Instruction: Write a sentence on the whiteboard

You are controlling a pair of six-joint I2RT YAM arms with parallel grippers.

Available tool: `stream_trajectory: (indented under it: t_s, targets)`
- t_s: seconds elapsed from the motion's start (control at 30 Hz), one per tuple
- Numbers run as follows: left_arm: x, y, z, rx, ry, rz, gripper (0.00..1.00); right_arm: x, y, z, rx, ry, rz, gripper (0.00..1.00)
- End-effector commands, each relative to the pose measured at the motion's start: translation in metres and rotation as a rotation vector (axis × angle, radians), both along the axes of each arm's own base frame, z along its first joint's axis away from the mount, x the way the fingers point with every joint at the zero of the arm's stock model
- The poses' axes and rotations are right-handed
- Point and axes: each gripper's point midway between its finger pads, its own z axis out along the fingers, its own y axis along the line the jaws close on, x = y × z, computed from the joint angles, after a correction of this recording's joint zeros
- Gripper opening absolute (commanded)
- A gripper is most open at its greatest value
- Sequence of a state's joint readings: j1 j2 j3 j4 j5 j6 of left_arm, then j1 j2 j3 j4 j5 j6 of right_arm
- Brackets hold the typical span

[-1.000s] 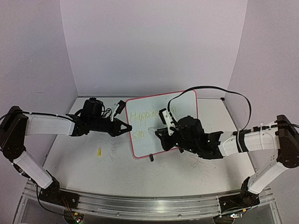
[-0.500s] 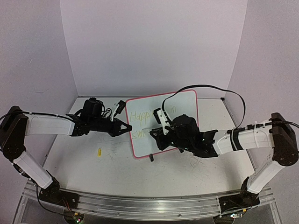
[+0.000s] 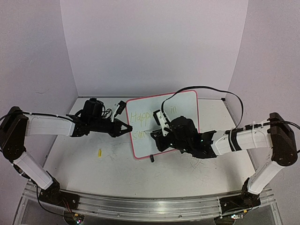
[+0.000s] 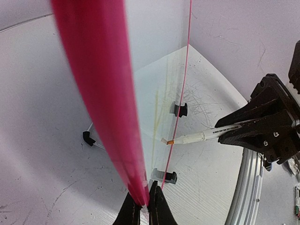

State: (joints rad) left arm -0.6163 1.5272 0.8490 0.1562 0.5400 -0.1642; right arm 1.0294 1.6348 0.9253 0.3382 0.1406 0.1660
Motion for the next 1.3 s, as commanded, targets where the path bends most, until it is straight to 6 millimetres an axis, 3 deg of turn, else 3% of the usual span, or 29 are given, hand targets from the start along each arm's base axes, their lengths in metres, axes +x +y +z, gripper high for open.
stream_trajectory:
  t_s: [0.0, 0.5, 0.6, 0.83, 1.27]
  targets:
    - [0.013, 0.004, 0.001, 0.057, -0.069, 0.033, 0.00, 0.002, -0.002, 0.001, 0.001, 0.015, -0.026, 0.00]
    - [0.012, 0.004, 0.003, 0.054, -0.073, 0.033, 0.00, -0.027, -0.008, -0.027, -0.022, 0.105, -0.006, 0.00]
    - [0.012, 0.004, 0.003, 0.055, -0.071, 0.032, 0.00, -0.025, -0.005, -0.015, 0.001, 0.088, -0.006, 0.00]
    - [0.012, 0.004, 0.003, 0.056, -0.075, 0.034, 0.00, -0.014, 0.007, 0.035, 0.107, 0.007, -0.006, 0.00]
    - [0.012, 0.004, 0.002, 0.059, -0.073, 0.034, 0.00, 0.013, 0.002, 0.034, 0.083, -0.029, -0.063, 0.00]
